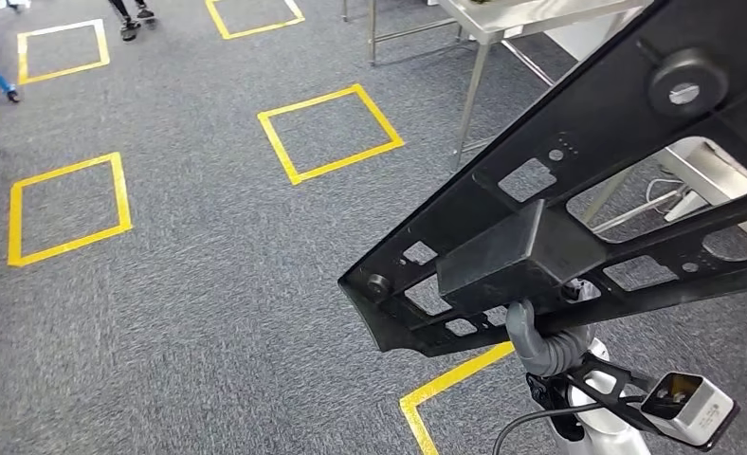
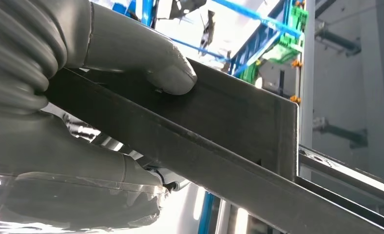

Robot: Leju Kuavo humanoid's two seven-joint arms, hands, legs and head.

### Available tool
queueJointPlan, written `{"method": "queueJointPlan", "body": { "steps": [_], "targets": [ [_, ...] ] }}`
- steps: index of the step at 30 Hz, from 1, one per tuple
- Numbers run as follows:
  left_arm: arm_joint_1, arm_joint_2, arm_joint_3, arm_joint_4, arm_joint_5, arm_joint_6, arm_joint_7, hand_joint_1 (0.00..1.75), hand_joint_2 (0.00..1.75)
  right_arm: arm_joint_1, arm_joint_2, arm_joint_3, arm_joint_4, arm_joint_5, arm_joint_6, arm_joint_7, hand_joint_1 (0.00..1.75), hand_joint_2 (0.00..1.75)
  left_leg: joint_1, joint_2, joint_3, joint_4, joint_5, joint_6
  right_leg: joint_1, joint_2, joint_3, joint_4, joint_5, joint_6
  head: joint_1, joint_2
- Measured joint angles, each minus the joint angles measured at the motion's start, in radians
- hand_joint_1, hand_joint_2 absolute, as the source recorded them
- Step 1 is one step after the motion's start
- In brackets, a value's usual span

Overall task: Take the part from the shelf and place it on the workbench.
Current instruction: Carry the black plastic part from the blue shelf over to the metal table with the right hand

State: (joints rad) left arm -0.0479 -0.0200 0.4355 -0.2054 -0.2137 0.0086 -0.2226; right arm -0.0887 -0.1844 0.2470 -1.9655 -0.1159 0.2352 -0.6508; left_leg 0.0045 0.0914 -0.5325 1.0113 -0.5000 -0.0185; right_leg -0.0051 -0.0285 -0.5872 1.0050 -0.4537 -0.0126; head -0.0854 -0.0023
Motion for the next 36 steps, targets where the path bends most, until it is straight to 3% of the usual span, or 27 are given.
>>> {"method": "queueJointPlan", "body": {
  "steps": [2, 4, 5, 6, 8, 9, 10, 12, 14, 16, 18, 20, 21, 22, 23, 25, 27, 29, 31, 34, 35, 36],
  "targets": [
    [0.0, -0.002, 0.003, 0.0, 0.004, 0.001, 0.0, 0.0, 1.75, -0.011, -0.002, 0.012, 0.003, -0.008, -0.003, 0.0, 1.75, 1.75, 0.005, -0.05, -0.038, 0.086, -0.053, -0.007, -0.005, 0.019, 0.002, -0.006, 0.005, -0.01, 0.0, 0.0],
    [0.004, -0.003, 0.008, 0.0, 0.006, 0.003, 0.001, 0.0, 1.75, -0.026, -0.002, 0.025, 0.011, -0.018, -0.008, 0.0, 1.75, 1.75, 0.005, -0.078, -0.103, 0.221, -0.112, -0.01, -0.004, 0.042, 0.001, -0.005, 0.006, -0.014, 0.0, 0.0],
    [0.005, -0.003, 0.012, 0.0, 0.007, 0.004, 0.001, 0.0, 1.75, -0.035, -0.002, 0.033, 0.016, -0.022, -0.012, 0.0, 1.75, 1.75, 0.005, -0.082, -0.126, 0.264, -0.12, -0.011, -0.004, 0.055, 0.001, -0.004, 0.006, -0.014, 0.0, 0.0],
    [0.006, -0.003, 0.015, 0.0, 0.008, 0.004, 0.001, 0.0, 1.75, -0.045, -0.002, 0.041, 0.022, -0.025, -0.016, 0.0, 1.75, 1.75, 0.005, -0.083, -0.132, 0.269, -0.107, -0.011, -0.003, 0.069, 0.001, -0.003, 0.006, -0.014, 0.0, 0.0],
    [0.006, -0.003, 0.021, 0.0, 0.011, 0.005, 0.001, 0.0, 1.75, -0.067, -0.002, 0.057, 0.032, -0.029, -0.023, 0.0, 1.75, 1.75, 0.006, -0.1, -0.091, 0.165, -0.031, -0.006, -0.003, 0.095, 0.003, 0.001, 0.005, -0.012, 0.0, 0.0],
    [0.005, -0.003, 0.023, 0.0, 0.013, 0.006, 0.002, 0.0, 1.75, -0.077, -0.002, 0.065, 0.037, -0.031, -0.027, 0.0, 1.75, 1.75, 0.007, -0.126, -0.063, 0.096, 0.001, -0.002, -0.003, 0.106, 0.003, 0.003, 0.004, -0.009, 0.0, 0.0],
    [0.005, -0.003, 0.025, 0.0, 0.014, 0.008, 0.004, 0.0, 1.75, -0.086, -0.002, 0.072, 0.041, -0.032, -0.031, 0.0, 1.75, 1.75, 0.009, -0.149, -0.041, 0.04, 0.022, 0.002, -0.003, 0.116, 0.001, 0.007, 0.003, -0.005, 0.0, 0.0],
    [0.003, -0.003, 0.029, 0.0, 0.015, 0.015, 0.01, 0.0, 1.75, -0.101, -0.002, 0.085, 0.051, -0.033, -0.036, 0.001, 1.75, 1.75, 0.007, -0.174, -0.025, 0.0, 0.026, 0.009, -0.007, 0.135, -0.007, 0.01, 0.005, 0.008, 0.0, 0.0],
    [-0.001, -0.005, 0.032, 0.0, 0.015, 0.023, 0.015, 0.0, 1.75, -0.11, -0.002, 0.093, 0.059, -0.034, -0.038, 0.001, 1.75, 1.75, 0.007, -0.155, -0.022, -0.008, 0.032, 0.02, -0.01, 0.144, -0.013, 0.008, 0.009, 0.021, 0.0, 0.0],
    [-0.003, -0.007, 0.035, 0.0, 0.015, 0.025, 0.016, 0.0, 1.75, -0.119, -0.002, 0.098, 0.066, -0.035, -0.04, 0.001, 1.75, 1.75, 0.012, -0.131, -0.018, -0.016, 0.038, 0.033, -0.006, 0.101, -0.03, 0.042, -0.013, 0.028, 0.0, 0.0],
    [-0.002, -0.008, 0.039, 0.0, 0.015, 0.026, 0.017, 0.0, 1.75, -0.129, 0.0, 0.102, 0.073, -0.036, -0.042, 0.001, 1.75, 1.75, 0.011, -0.107, -0.016, -0.019, 0.039, 0.04, -0.007, 0.048, -0.081, 0.147, -0.068, 0.033, 0.0, 0.0],
    [0.0, -0.008, 0.042, 0.0, 0.015, 0.025, 0.018, 0.0, 1.75, -0.131, 0.003, 0.106, 0.082, -0.037, -0.041, 0.001, 1.75, 1.75, 0.01, -0.082, -0.016, -0.019, 0.036, 0.041, -0.012, 0.036, -0.135, 0.256, -0.106, 0.038, 0.0, 0.0],
    [0.001, -0.009, 0.043, 0.0, 0.015, 0.025, 0.018, 0.0, 1.75, -0.131, 0.004, 0.108, 0.086, -0.038, -0.041, 0.001, 1.75, 1.75, 0.009, -0.069, -0.016, -0.018, 0.035, 0.041, -0.014, 0.033, -0.142, 0.269, -0.101, 0.039, 0.0, 0.0],
    [0.0, -0.009, 0.044, 0.0, 0.015, 0.023, 0.018, 0.0, 1.75, -0.132, 0.004, 0.111, 0.09, -0.039, -0.04, 0.002, 1.75, 1.75, 0.009, -0.057, -0.015, -0.017, 0.033, 0.04, -0.015, 0.029, -0.13, 0.246, -0.08, 0.039, 0.0, 0.0],
    [0.0, -0.01, 0.044, 0.0, 0.015, 0.021, 0.018, 0.0, 1.75, -0.133, 0.004, 0.113, 0.092, -0.039, -0.038, 0.002, 1.75, 1.75, 0.009, -0.046, -0.013, -0.016, 0.031, 0.038, -0.016, 0.02, -0.1, 0.189, -0.047, 0.037, 0.0, 0.0],
    [-0.002, -0.01, 0.045, 0.0, 0.015, 0.018, 0.018, 0.0, 1.75, -0.14, 0.004, 0.12, 0.094, -0.04, -0.033, 0.003, 1.75, 1.75, 0.005, -0.028, -0.009, -0.014, 0.024, 0.029, -0.008, -0.024, -0.033, 0.061, -0.002, 0.029, 0.0, 0.0],
    [-0.003, -0.01, 0.046, 0.0, 0.014, 0.016, 0.018, 0.0, 1.75, -0.151, 0.004, 0.128, 0.096, -0.04, -0.026, 0.006, 1.75, 1.75, 0.0, -0.01, -0.006, -0.013, 0.019, 0.019, 0.002, -0.046, -0.009, 0.008, 0.004, 0.021, 0.0, 0.0],
    [-0.005, -0.01, 0.047, 0.0, 0.014, 0.015, 0.017, 0.0, 1.75, -0.157, 0.003, 0.135, 0.098, -0.039, -0.021, 0.009, 1.75, 1.75, -0.002, 0.008, -0.002, -0.014, 0.015, 0.008, 0.002, -0.025, -0.011, 0.005, 0.007, 0.013, 0.0, 0.0],
    [-0.008, -0.011, 0.047, 0.0, 0.013, 0.014, 0.017, 0.0, 1.75, -0.164, 0.0, 0.143, 0.101, -0.034, -0.019, 0.011, 1.75, 1.75, 0.002, -0.014, -0.009, 0.014, -0.01, -0.002, -0.002, -0.006, -0.009, -0.002, 0.012, 0.002, 0.0, 0.0],
    [-0.005, -0.013, 0.049, 0.0, 0.012, 0.011, 0.016, 0.0, 1.75, -0.176, -0.004, 0.16, 0.105, -0.025, -0.018, 0.015, 1.75, 1.75, 0.007, -0.074, -0.089, 0.191, -0.1, -0.012, -0.003, 0.026, -0.008, -0.006, 0.016, -0.008, 0.0, 0.0],
    [-0.003, -0.014, 0.049, 0.0, 0.012, 0.012, 0.016, 0.0, 1.75, -0.176, -0.004, 0.165, 0.108, -0.024, -0.018, 0.016, 1.75, 1.75, 0.007, -0.08, -0.118, 0.249, -0.118, -0.014, -0.003, 0.039, -0.008, -0.006, 0.016, -0.009, 0.0, 0.0],
    [-0.001, -0.014, 0.05, 0.0, 0.012, 0.013, 0.017, 0.0, 1.75, -0.176, -0.004, 0.169, 0.11, -0.023, -0.019, 0.017, 1.75, 1.75, 0.007, -0.082, -0.135, 0.276, -0.117, -0.015, -0.002, 0.052, -0.008, -0.005, 0.016, -0.009, 0.0, 0.0]
  ]
}}
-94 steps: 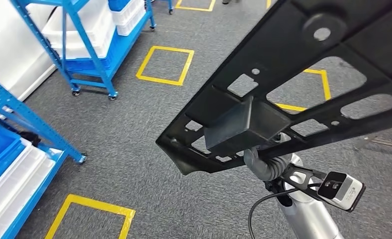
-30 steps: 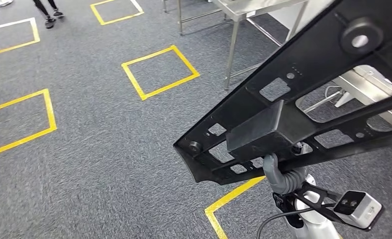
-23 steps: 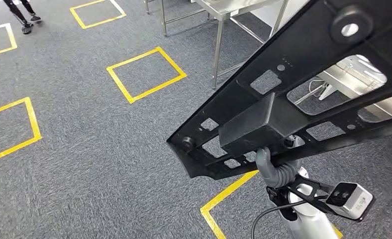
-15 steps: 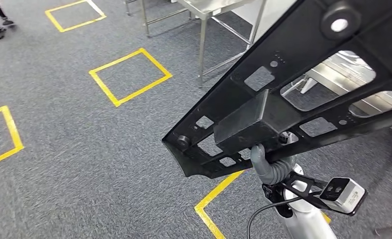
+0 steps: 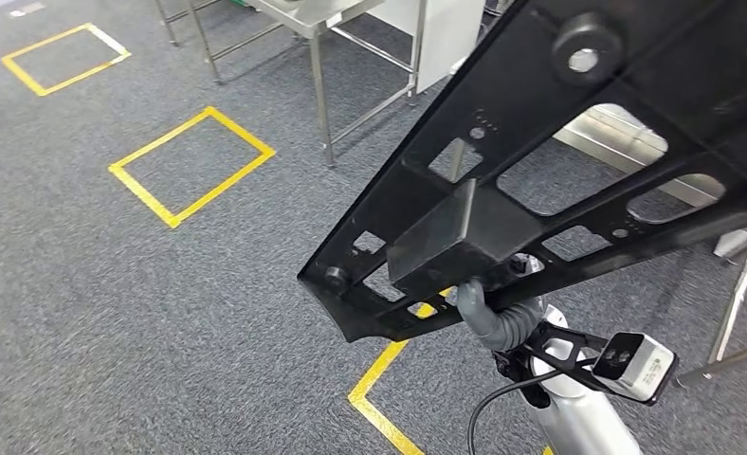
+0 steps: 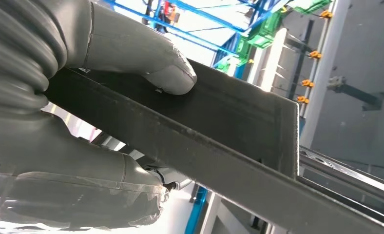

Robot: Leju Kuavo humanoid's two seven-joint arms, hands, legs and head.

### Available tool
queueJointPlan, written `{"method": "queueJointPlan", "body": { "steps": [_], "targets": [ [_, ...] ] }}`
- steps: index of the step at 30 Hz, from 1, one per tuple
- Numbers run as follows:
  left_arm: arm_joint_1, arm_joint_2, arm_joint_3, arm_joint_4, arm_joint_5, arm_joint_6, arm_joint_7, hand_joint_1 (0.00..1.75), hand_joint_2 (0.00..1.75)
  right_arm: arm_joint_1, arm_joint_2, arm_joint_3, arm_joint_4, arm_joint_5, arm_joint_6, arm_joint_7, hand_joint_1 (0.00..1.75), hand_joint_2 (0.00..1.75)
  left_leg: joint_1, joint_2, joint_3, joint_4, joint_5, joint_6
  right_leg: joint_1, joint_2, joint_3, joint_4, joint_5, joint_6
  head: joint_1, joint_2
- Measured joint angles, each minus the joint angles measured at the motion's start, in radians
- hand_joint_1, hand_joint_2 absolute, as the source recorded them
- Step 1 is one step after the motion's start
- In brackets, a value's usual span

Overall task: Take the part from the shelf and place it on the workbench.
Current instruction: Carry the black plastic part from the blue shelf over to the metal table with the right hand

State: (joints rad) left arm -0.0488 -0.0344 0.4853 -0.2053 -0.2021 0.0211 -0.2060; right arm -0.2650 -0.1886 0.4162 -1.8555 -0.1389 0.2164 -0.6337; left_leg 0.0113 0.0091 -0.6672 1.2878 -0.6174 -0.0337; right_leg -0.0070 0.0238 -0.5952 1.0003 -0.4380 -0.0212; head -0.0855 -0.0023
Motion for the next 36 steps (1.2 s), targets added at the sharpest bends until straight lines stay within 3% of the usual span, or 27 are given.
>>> {"method": "queueJointPlan", "body": {
  "steps": [1, 2, 4, 6, 8, 9, 11, 13, 15, 16, 17, 19, 21, 22, 24, 26, 28, 29, 30, 31, 32, 33, 35, 36],
  "targets": [
    [0.001, 0.0, 0.0, 0.0, 0.0, 0.001, 0.0, 0.0, 1.75, 0.0, 0.0, 0.003, 0.002, 0.0, 0.0, 0.001, 1.75, 1.75, 0.0, -0.002, 0.001, -0.012, 0.02, 0.0, 0.0, 0.013, 0.0, 0.001, 0.0, 0.0, 0.0, 0.0],
    [0.002, -0.001, 0.001, 0.0, -0.001, 0.002, 0.001, 0.0, 1.75, 0.0, 0.0, 0.005, 0.004, 0.001, -0.001, 0.001, 1.75, 1.75, 0.001, -0.006, 0.019, -0.059, 0.055, 0.001, 0.0, 0.027, 0.001, 0.003, 0.0, 0.001, 0.0, 0.0],
    [0.003, -0.001, 0.001, 0.0, -0.004, 0.004, 0.001, 0.0, 1.75, -0.001, -0.001, 0.007, 0.007, 0.001, -0.005, 0.002, 1.75, 1.75, 0.005, -0.048, 0.074, -0.194, 0.121, 0.007, 0.0, 0.051, -0.001, 0.01, -0.003, 0.007, 0.0, 0.0],
    [0.003, -0.002, 0.002, 0.0, -0.006, 0.005, 0.002, 0.0, 1.75, -0.002, -0.001, 0.008, 0.01, 0.003, -0.01, 0.002, 1.75, 1.75, 0.007, -0.082, 0.101, -0.265, 0.141, 0.018, -0.001, 0.074, -0.009, 0.016, -0.002, 0.019, 0.0, 0.0],
    [0.002, -0.004, 0.002, 0.0, -0.007, 0.006, 0.002, 0.0, 1.75, -0.001, -0.001, 0.01, 0.013, 0.006, -0.014, 0.002, 1.75, 1.75, 0.005, -0.07, 0.104, -0.271, 0.141, 0.032, -0.004, 0.094, -0.016, 0.015, 0.002, 0.033, 0.0, 0.0],
    [0.0, -0.006, 0.003, 0.0, -0.007, 0.006, 0.002, 0.0, 1.75, 0.0, -0.001, 0.01, 0.015, 0.007, -0.015, 0.002, 1.75, 1.75, 0.004, -0.058, 0.107, -0.274, 0.144, 0.039, -0.004, 0.088, -0.019, 0.019, 0.001, 0.038, 0.0, 0.0],
    [-0.002, -0.009, 0.003, 0.0, -0.007, 0.006, 0.002, 0.0, 1.75, -0.001, -0.001, 0.012, 0.017, 0.009, -0.016, 0.001, 1.75, 1.75, 0.005, -0.035, 0.109, -0.282, 0.151, 0.053, -0.004, 0.042, -0.045, 0.071, -0.032, 0.045, 0.0, 0.0],
    [-0.001, -0.01, 0.004, 0.0, -0.007, 0.006, 0.002, 0.0, 1.75, -0.001, -0.001, 0.014, 0.021, 0.011, -0.016, 0.001, 1.75, 1.75, 0.002, -0.012, 0.109, -0.283, 0.151, 0.06, -0.006, -0.007, -0.103, 0.195, -0.095, 0.049, 0.0, 0.0],
    [0.001, -0.01, 0.005, 0.0, -0.007, 0.006, 0.002, 0.0, 1.75, 0.001, 0.0, 0.017, 0.026, 0.011, -0.016, 0.001, 1.75, 1.75, -0.001, 0.012, 0.109, -0.283, 0.149, 0.061, -0.01, -0.018, -0.149, 0.292, -0.124, 0.052, 0.0, 0.0],
    [0.001, -0.01, 0.006, 0.0, -0.007, 0.005, 0.002, 0.0, 1.75, 0.001, 0.0, 0.018, 0.028, 0.012, -0.017, 0.001, 1.75, 1.75, -0.002, 0.024, 0.11, -0.283, 0.147, 0.061, -0.01, -0.021, -0.146, 0.288, -0.112, 0.052, 0.0, 0.0],
    [0.0, -0.011, 0.006, 0.0, -0.007, 0.004, 0.002, 0.0, 1.75, 0.0, 0.0, 0.018, 0.029, 0.013, -0.017, 0.001, 1.75, 1.75, -0.002, 0.035, 0.111, -0.282, 0.146, 0.06, -0.01, -0.026, -0.122, 0.245, -0.085, 0.05, 0.0, 0.0],
    [-0.001, -0.012, 0.007, 0.0, -0.007, 0.003, 0.002, 0.0, 1.75, -0.004, -0.001, 0.019, 0.031, 0.013, -0.017, 0.001, 1.75, 1.75, -0.005, 0.055, 0.117, -0.282, 0.141, 0.054, -0.002, -0.067, -0.046, 0.105, -0.028, 0.041, 0.0, 0.0],
    [-0.002, -0.012, 0.009, 0.0, -0.007, 0.003, 0.002, 0.0, 1.75, -0.01, -0.001, 0.019, 0.031, 0.013, -0.018, 0.0, 1.75, 1.75, -0.011, 0.073, 0.121, -0.281, 0.134, 0.045, 0.008, -0.1, -0.004, 0.023, -0.01, 0.031, 0.0, 0.0],
    [-0.002, -0.012, 0.01, 0.0, -0.007, 0.003, 0.002, 0.0, 1.75, -0.012, -0.001, 0.02, 0.031, 0.013, -0.018, 0.0, 1.75, 1.75, -0.013, 0.083, 0.123, -0.282, 0.132, 0.04, 0.013, -0.101, -0.001, 0.014, -0.013, 0.028, 0.0, 0.0],
    [-0.004, -0.012, 0.01, 0.0, -0.007, 0.003, 0.002, 0.0, 1.75, -0.012, -0.002, 0.02, 0.031, 0.013, -0.019, 0.0, 1.75, 1.75, -0.011, 0.095, 0.128, -0.28, 0.125, 0.03, 0.011, -0.076, -0.002, 0.009, -0.009, 0.02, 0.0, 0.0],
    [-0.006, -0.012, 0.011, 0.0, -0.007, 0.005, 0.002, 0.0, 1.75, -0.014, -0.006, 0.021, 0.03, 0.014, -0.02, 0.001, 1.75, 1.75, -0.008, 0.062, 0.114, -0.238, 0.093, 0.021, 0.005, -0.056, 0.002, 0.002, -0.004, 0.009, 0.0, 0.0],
    [-0.003, -0.011, 0.014, 0.0, -0.007, 0.008, 0.002, 0.0, 1.75, -0.017, -0.01, 0.022, 0.03, 0.014, -0.021, 0.003, 1.75, 1.75, -0.006, 0.015, 0.059, -0.117, 0.029, 0.015, 0.003, -0.035, 0.003, 0.0, -0.003, 0.002, 0.0, 0.0],
    [-0.001, -0.011, 0.016, 0.0, -0.007, 0.01, 0.002, 0.0, 1.75, -0.017, -0.01, 0.022, 0.031, 0.013, -0.021, 0.004, 1.75, 1.75, -0.005, 0.006, 0.026, -0.051, 0.003, 0.013, 0.003, -0.023, 0.002, 0.0, -0.003, 0.0, 0.0, 0.0],
    [0.002, -0.011, 0.018, 0.0, -0.007, 0.011, 0.002, 0.0, 1.75, -0.017, -0.01, 0.023, 0.031, 0.013, -0.021, 0.005, 1.75, 1.75, -0.005, 0.001, 0.0, -0.004, -0.008, 0.012, 0.003, -0.009, 0.003, 0.001, -0.003, 0.0, 0.0, 0.0],
    [0.003, -0.011, 0.019, 0.0, -0.007, 0.012, 0.002, 0.0, 1.75, -0.017, -0.01, 0.023, 0.031, 0.013, -0.022, 0.007, 1.75, 1.75, -0.004, 0.0, -0.008, 0.005, 0.002, 0.011, 0.003, 0.006, 0.003, 0.002, -0.003, 0.0, 0.0, 0.0],
    [0.004, -0.011, 0.02, 0.0, -0.007, 0.012, 0.002, 0.0, 1.75, -0.017, -0.01, 0.023, 0.032, 0.012, -0.022, 0.008, 1.75, 1.75, -0.003, -0.003, 0.002, -0.025, 0.031, 0.011, 0.003, 0.02, 0.004, 0.004, -0.004, 0.001, 0.0, 0.0],
    [0.004, -0.011, 0.02, 0.0, -0.007, 0.012, 0.002, 0.0, 1.75, -0.017, -0.011, 0.023, 0.032, 0.011, -0.022, 0.008, 1.75, 1.75, 0.0, -0.015, 0.027, -0.088, 0.072, 0.011, 0.002, 0.034, 0.005, 0.007, -0.005, 0.004, 0.0, 0.0],
    [0.005, -0.011, 0.021, 0.0, -0.007, 0.012, 0.003, 0.0, 1.75, -0.018, -0.011, 0.023, 0.032, 0.01, -0.022, 0.008, 1.75, 1.75, 0.007, -0.063, 0.079, -0.213, 0.128, 0.015, 0.001, 0.059, 0.002, 0.016, -0.009, 0.013, 0.0, 0.0],
    [0.005, -0.011, 0.021, 0.0, -0.007, 0.012, 0.003, 0.0, 1.75, -0.018, -0.011, 0.023, 0.032, 0.009, -0.022, 0.008, 1.75, 1.75, 0.008, -0.082, 0.094, -0.248, 0.138, 0.018, 0.0, 0.07, -0.002, 0.02, -0.01, 0.019, 0.0, 0.0]
  ]
}}
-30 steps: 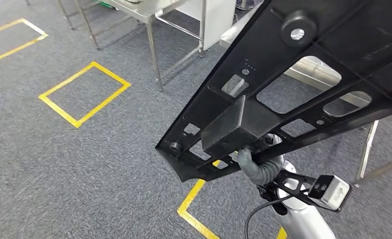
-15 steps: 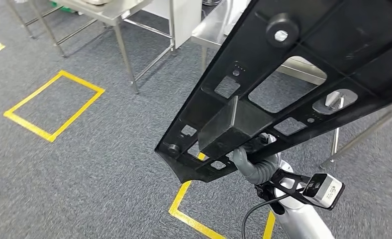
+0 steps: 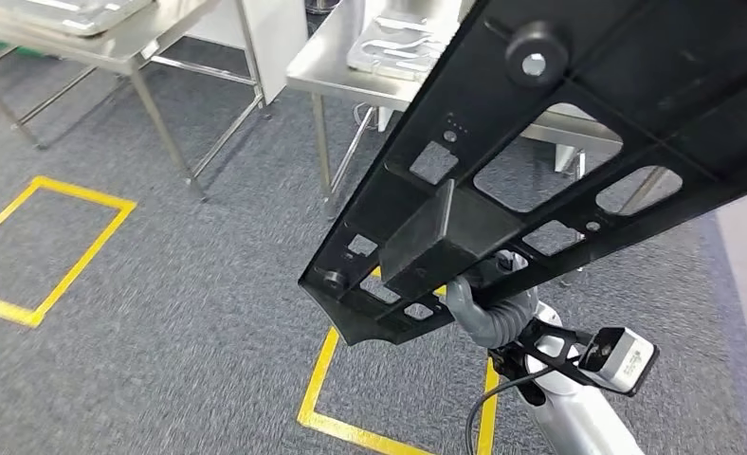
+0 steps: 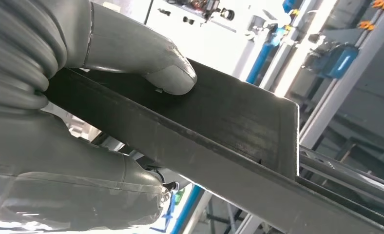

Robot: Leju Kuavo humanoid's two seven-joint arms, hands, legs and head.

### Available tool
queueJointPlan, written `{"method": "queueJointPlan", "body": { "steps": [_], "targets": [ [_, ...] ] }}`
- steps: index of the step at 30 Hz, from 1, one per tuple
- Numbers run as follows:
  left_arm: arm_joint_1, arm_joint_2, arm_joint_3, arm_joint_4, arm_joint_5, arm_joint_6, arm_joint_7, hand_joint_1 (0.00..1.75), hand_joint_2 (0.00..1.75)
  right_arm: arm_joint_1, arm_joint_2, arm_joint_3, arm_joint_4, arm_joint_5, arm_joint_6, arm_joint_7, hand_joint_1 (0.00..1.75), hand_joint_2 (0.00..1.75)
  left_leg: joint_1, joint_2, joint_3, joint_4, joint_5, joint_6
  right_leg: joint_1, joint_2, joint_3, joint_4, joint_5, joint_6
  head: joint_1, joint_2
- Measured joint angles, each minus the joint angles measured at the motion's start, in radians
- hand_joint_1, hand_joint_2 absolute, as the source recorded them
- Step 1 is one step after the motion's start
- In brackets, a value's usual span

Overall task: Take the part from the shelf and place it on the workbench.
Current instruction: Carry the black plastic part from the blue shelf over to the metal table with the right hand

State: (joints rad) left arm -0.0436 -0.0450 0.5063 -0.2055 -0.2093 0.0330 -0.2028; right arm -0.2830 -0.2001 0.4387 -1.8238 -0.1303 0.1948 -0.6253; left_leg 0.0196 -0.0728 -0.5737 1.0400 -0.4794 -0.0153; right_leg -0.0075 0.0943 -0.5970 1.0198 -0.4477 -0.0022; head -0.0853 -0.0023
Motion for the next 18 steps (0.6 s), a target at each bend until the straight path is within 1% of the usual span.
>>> {"method": "queueJointPlan", "body": {
  "steps": [1, 2, 3, 4, 5, 6, 7, 8, 9, 10, 11, 12, 13, 14, 15, 16, 17, 18],
  "targets": [
    [-0.001, 0.0, 0.0, 0.0, 0.0, 0.0, 0.001, 0.0, 1.75, 0.0, 0.0, 0.0, 0.0, -0.002, 0.0, 0.0, 1.75, 1.75, -0.001, -0.007, 0.005, -0.011, -0.002, 0.006, -0.001, 0.011, -0.004, 0.001, 0.001, 0.007, 0.0, 0.0],
    [-0.002, 0.0, 0.0, 0.0, 0.0, 0.0, 0.001, 0.0, 1.75, 0.0, 0.0, 0.0, 0.0, -0.004, 0.0, 0.0, 1.75, 1.75, -0.003, 0.002, 0.006, -0.014, -0.001, 0.012, -0.004, 0.021, -0.007, 0.0, 0.004, 0.014, 0.0, 0.0],
    [-0.005, 0.0, 0.0, 0.0, 0.0, 0.0, 0.002, 0.0, 1.75, 0.0, 0.0, 0.0, 0.001, -0.006, 0.0, -0.001, 1.75, 1.75, -0.004, 0.013, 0.008, -0.018, 0.002, 0.02, -0.006, 0.025, -0.009, -0.001, 0.004, 0.02, 0.0, 0.0],
    [-0.006, 0.0, 0.0, 0.0, 0.0, 0.0, 0.002, 0.0, 1.75, 0.0, 0.0, 0.0, 0.001, -0.008, 0.0, -0.002, 1.75, 1.75, -0.004, 0.024, 0.011, -0.023, 0.006, 0.028, -0.005, 0.012, -0.014, 0.007, 0.0, 0.025, 0.0, 0.0],
    [-0.007, 0.0, 0.0, 0.0, 0.0, 0.0, 0.002, 0.0, 1.75, -0.002, 0.0, -0.001, 0.002, -0.01, 0.001, -0.003, 1.75, 1.75, -0.004, 0.037, 0.013, -0.028, 0.009, 0.035, -0.004, -0.011, -0.026, 0.031, -0.016, 0.028, 0.0, 0.0],
    [-0.008, 0.0, 0.001, 0.0, 0.0, 0.0, 0.002, 0.0, 1.75, -0.003, 0.0, -0.001, 0.003, -0.011, 0.001, -0.004, 1.75, 1.75, -0.004, 0.049, 0.015, -0.032, 0.011, 0.041, -0.004, -0.04, -0.048, 0.076, -0.041, 0.031, 0.0, 0.0],
    [-0.007, 0.0, 0.001, 0.0, 0.0, 0.0, 0.002, 0.0, 1.75, -0.004, 0.0, -0.001, 0.005, -0.013, 0.002, -0.006, 1.75, 1.75, -0.006, 0.061, 0.015, -0.034, 0.011, 0.044, -0.004, -0.067, -0.079, 0.141, -0.073, 0.032, 0.0, 0.0],
    [-0.006, 0.001, 0.001, 0.0, 0.0, 0.0, 0.002, 0.0, 1.75, -0.005, 0.001, -0.001, 0.007, -0.014, 0.002, -0.007, 1.75, 1.75, -0.009, 0.073, 0.015, -0.034, 0.01, 0.046, -0.006, -0.081, -0.113, 0.21, -0.103, 0.034, 0.0, 0.0],
    [-0.006, 0.001, 0.001, 0.0, 0.0, -0.001, 0.002, 0.0, 1.75, -0.005, 0.001, -0.001, 0.009, -0.015, 0.002, -0.008, 1.75, 1.75, -0.01, 0.086, 0.015, -0.034, 0.009, 0.047, -0.008, -0.086, -0.139, 0.264, -0.119, 0.036, 0.0, 0.0],
    [-0.006, 0.001, 0.002, 0.0, -0.001, -0.001, 0.003, 0.0, 1.75, -0.005, 0.001, -0.001, 0.012, -0.016, 0.002, -0.009, 1.75, 1.75, -0.012, 0.099, 0.016, -0.034, 0.007, 0.048, -0.009, -0.089, -0.15, 0.285, -0.119, 0.036, 0.0, 0.0],
    [-0.006, 0.001, 0.002, 0.0, -0.002, -0.003, 0.003, 0.0, 1.75, -0.005, 0.001, -0.002, 0.014, -0.016, 0.002, -0.01, 1.75, 1.75, -0.013, 0.11, 0.017, -0.033, 0.006, 0.047, -0.009, -0.093, -0.139, 0.264, -0.1, 0.035, 0.0, 0.0],
    [-0.007, 0.001, 0.002, 0.0, -0.002, -0.004, 0.003, 0.0, 1.75, -0.005, 0.001, -0.002, 0.015, -0.016, 0.002, -0.011, 1.75, 1.75, -0.013, 0.122, 0.019, -0.033, 0.004, 0.045, -0.007, -0.102, -0.108, 0.207, -0.068, 0.032, 0.0, 0.0],
    [-0.007, 0.001, 0.001, 0.0, -0.003, -0.005, 0.003, 0.0, 1.75, -0.006, 0.001, -0.003, 0.015, -0.016, 0.002, -0.011, 1.75, 1.75, -0.014, 0.131, 0.023, -0.034, 0.001, 0.043, -0.004, -0.127, -0.067, 0.131, -0.037, 0.027, 0.0, 0.0],
    [-0.008, 0.001, 0.001, 0.0, -0.003, -0.006, 0.003, 0.0, 1.75, -0.008, 0.001, -0.003, 0.015, -0.016, 0.002, -0.012, 1.75, 1.75, -0.018, 0.14, 0.026, -0.033, -0.002, 0.039, 0.003, -0.155, -0.032, 0.063, -0.015, 0.02, 0.0, 0.0],
    [-0.008, 0.001, 0.002, 0.0, -0.003, -0.006, 0.003, 0.0, 1.75, -0.011, 0.001, -0.004, 0.015, -0.016, 0.002, -0.012, 1.75, 1.75, -0.02, 0.15, 0.028, -0.032, -0.006, 0.035, 0.009, -0.176, -0.008, 0.018, -0.004, 0.014, 0.0, 0.0],
    [-0.008, 0.001, 0.002, 0.0, -0.004, -0.006, 0.003, 0.0, 1.75, -0.012, 0.001, -0.004, 0.016, -0.016, 0.001, -0.013, 1.75, 1.75, -0.023, 0.16, 0.031, -0.032, -0.009, 0.03, 0.015, -0.188, 0.001, -0.003, -0.002, 0.008, 0.0, 0.0],
    [-0.008, 0.001, 0.002, 0.0, -0.005, -0.006, 0.002, 0.0, 1.75, -0.013, 0.001, -0.005, 0.016, -0.016, 0.001, -0.013, 1.75, 1.75, -0.024, 0.171, 0.033, -0.033, -0.011, 0.026, 0.018, -0.179, 0.0, -0.006, -0.003, 0.005, 0.0, 0.0],
    [-0.009, 0.001, 0.002, 0.0, -0.007, -0.007, 0.002, 0.0, 1.75, -0.013, 0.001, -0.006, 0.016, -0.017, 0.0, -0.014, 1.75, 1.75, -0.024, 0.18, 0.036, -0.034, -0.014, 0.021, 0.016, -0.164, 0.0, -0.009, -0.001, 0.001, 0.0, 0.0]
  ]
}}
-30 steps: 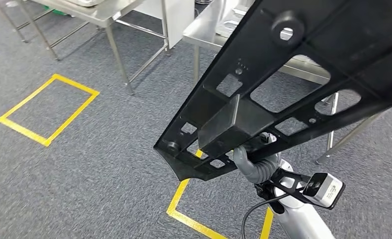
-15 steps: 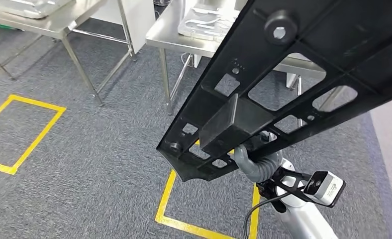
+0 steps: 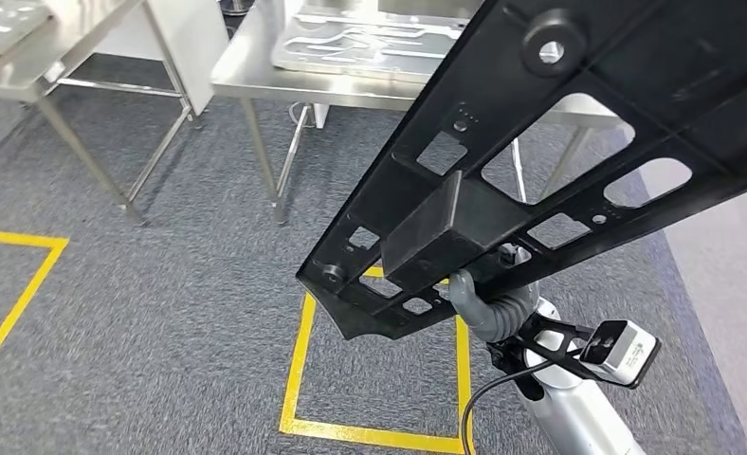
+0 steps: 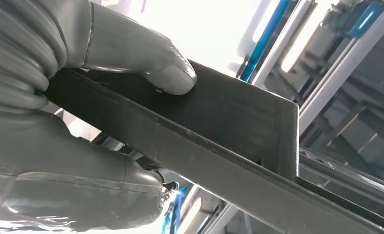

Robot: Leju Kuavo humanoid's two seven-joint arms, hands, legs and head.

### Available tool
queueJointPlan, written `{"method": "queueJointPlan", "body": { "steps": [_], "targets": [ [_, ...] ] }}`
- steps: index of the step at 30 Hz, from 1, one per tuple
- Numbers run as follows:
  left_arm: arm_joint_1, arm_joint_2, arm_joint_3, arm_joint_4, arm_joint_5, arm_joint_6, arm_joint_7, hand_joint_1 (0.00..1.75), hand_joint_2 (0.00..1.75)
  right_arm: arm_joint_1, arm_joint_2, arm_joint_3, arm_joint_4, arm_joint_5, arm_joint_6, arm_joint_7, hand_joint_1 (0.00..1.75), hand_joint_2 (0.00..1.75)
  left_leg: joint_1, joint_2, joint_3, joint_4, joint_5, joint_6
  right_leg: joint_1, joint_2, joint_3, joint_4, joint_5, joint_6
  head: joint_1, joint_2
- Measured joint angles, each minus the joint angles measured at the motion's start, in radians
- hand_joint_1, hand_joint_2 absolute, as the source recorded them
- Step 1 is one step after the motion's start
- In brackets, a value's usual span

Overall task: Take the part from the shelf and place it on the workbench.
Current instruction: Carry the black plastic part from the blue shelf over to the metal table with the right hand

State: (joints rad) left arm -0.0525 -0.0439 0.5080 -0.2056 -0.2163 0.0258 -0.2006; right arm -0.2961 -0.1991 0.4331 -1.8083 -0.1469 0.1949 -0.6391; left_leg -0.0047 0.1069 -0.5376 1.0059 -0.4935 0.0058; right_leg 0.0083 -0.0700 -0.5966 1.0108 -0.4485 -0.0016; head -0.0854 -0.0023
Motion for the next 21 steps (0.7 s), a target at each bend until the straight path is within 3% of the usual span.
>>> {"method": "queueJointPlan", "body": {
  "steps": [1, 3, 5, 7, 8, 9, 10, 12, 13, 15, 16, 18, 20, 21],
  "targets": [
    [-0.001, 0.0, 0.0, 0.0, -0.002, -0.001, 0.0, 0.0, 1.75, 0.0, 0.0, -0.001, 0.0, 0.0, -0.001, -0.001, 1.75, 1.75, 0.002, -0.008, 0.001, 0.004, -0.007, -0.005, -0.003, 0.012, 0.002, -0.004, 0.003, -0.004, 0.0, 0.0],
    [-0.002, 0.0, 0.0, 0.0, -0.003, -0.002, 0.0, 0.0, 1.75, 0.0, -0.006, -0.004, 0.0, 0.0, -0.001, -0.001, 1.75, 1.75, 0.005, -0.054, -0.021, 0.063, -0.045, -0.015, -0.01, 0.035, 0.007, -0.012, 0.008, -0.013, 0.0, 0.0],
    [0.001, 0.0, 0.0, 0.0, -0.003, -0.003, 0.0, 0.0, 1.75, 0.001, -0.012, -0.005, 0.001, 0.0, -0.002, -0.002, 1.75, 1.75, 0.008, -0.093, -0.082, 0.189, -0.103, -0.02, -0.01, 0.058, 0.007, -0.013, 0.008, -0.018, 0.0, 0.0],
    [0.005, 0.0, 0.0, 0.0, -0.005, -0.003, 0.0, 0.0, 1.75, 0.004, -0.015, -0.005, 0.002, -0.001, -0.002, -0.002, 1.75, 1.75, 0.008, -0.098, -0.134, 0.279, -0.121, -0.023, -0.01, 0.088, 0.008, -0.012, 0.008, -0.019, 0.0, 0.0],
    [0.006, 0.0, 0.0, 0.0, -0.007, -0.003, 0.0, 0.0, 1.75, 0.006, -0.015, -0.005, 0.003, -0.001, -0.003, -0.003, 1.75, 1.75, 0.009, -0.099, -0.138, 0.275, -0.103, -0.023, -0.01, 0.103, 0.009, -0.01, 0.007, -0.018, 0.0, 0.0],
    [0.007, 0.0, 0.0, 0.0, -0.009, -0.003, 0.0, 0.0, 1.75, 0.007, -0.015, -0.005, 0.004, -0.002, -0.004, -0.003, 1.75, 1.75, 0.01, -0.105, -0.124, 0.23, -0.066, -0.023, -0.011, 0.118, 0.011, -0.008, 0.006, -0.016, 0.0, 0.0],
    [0.007, 0.0, 0.0, 0.0, -0.011, -0.003, 0.0, 0.0, 1.75, 0.009, -0.015, -0.005, 0.004, -0.003, -0.005, -0.003, 1.75, 1.75, 0.013, -0.123, -0.099, 0.163, -0.024, -0.022, -0.013, 0.132, 0.013, -0.005, 0.004, -0.013, 0.0, 0.0],
    [0.008, 0.0, 0.0, 0.0, -0.013, -0.003, 0.0, 0.0, 1.75, 0.009, -0.016, -0.005, 0.003, -0.007, -0.007, -0.003, 1.75, 1.75, 0.019, -0.168, -0.054, 0.049, 0.025, -0.016, -0.013, 0.158, 0.009, 0.004, 0.0, -0.004, 0.0, 0.0],
    [0.008, 0.0, 0.0, 0.0, -0.014, -0.004, 0.0, 0.0, 1.75, 0.009, -0.016, -0.006, 0.003, -0.008, -0.008, -0.004, 1.75, 1.75, 0.02, -0.182, -0.046, 0.027, 0.029, -0.011, -0.013, 0.169, 0.005, 0.007, -0.001, 0.002, 0.0, 0.0],
    [0.005, 0.0, -0.001, 0.0, -0.014, -0.008, -0.002, 0.0, 1.75, 0.014, -0.016, -0.008, 0.003, -0.01, -0.009, -0.004, 1.75, 1.75, 0.018, -0.173, -0.043, 0.022, 0.028, 0.004, -0.016, 0.187, -0.001, 0.006, 0.003, 0.015, 0.0, 0.0],
    [0.003, 0.0, -0.001, 0.0, -0.015, -0.01, -0.003, 0.0, 1.75, 0.017, -0.016, -0.012, 0.003, -0.011, -0.011, -0.005, 1.75, 1.75, 0.017, -0.165, -0.042, 0.017, 0.03, 0.011, -0.017, 0.182, -0.003, 0.008, 0.001, 0.02, 0.0, 0.0],
    [0.0, 0.001, 0.0, 0.0, -0.016, -0.015, -0.005, 0.0, 1.75, 0.02, -0.016, -0.02, 0.003, -0.011, -0.015, -0.007, 1.75, 1.75, 0.018, -0.151, -0.038, 0.007, 0.036, 0.025, -0.016, 0.14, -0.026, 0.056, -0.03, 0.028, 0.0, 0.0],
    [0.001, 0.003, 0.0, 0.0, -0.017, -0.018, -0.008, 0.0, 1.75, 0.022, -0.014, -0.027, 0.004, -0.011, -0.016, -0.008, 1.75, 1.75, 0.015, -0.139, -0.038, 0.004, 0.035, 0.033, -0.019, 0.092, -0.085, 0.177, -0.088, 0.033, 0.0, 0.0],
    [0.002, 0.004, 0.0, 0.0, -0.017, -0.019, -0.008, 0.0, 1.75, 0.025, -0.014, -0.03, 0.005, -0.012, -0.015, -0.008, 1.75, 1.75, 0.013, -0.134, -0.038, 0.004, 0.032, 0.034, -0.021, 0.083, -0.117, 0.24, -0.108, 0.036, 0.0, 0.0]
  ]
}}
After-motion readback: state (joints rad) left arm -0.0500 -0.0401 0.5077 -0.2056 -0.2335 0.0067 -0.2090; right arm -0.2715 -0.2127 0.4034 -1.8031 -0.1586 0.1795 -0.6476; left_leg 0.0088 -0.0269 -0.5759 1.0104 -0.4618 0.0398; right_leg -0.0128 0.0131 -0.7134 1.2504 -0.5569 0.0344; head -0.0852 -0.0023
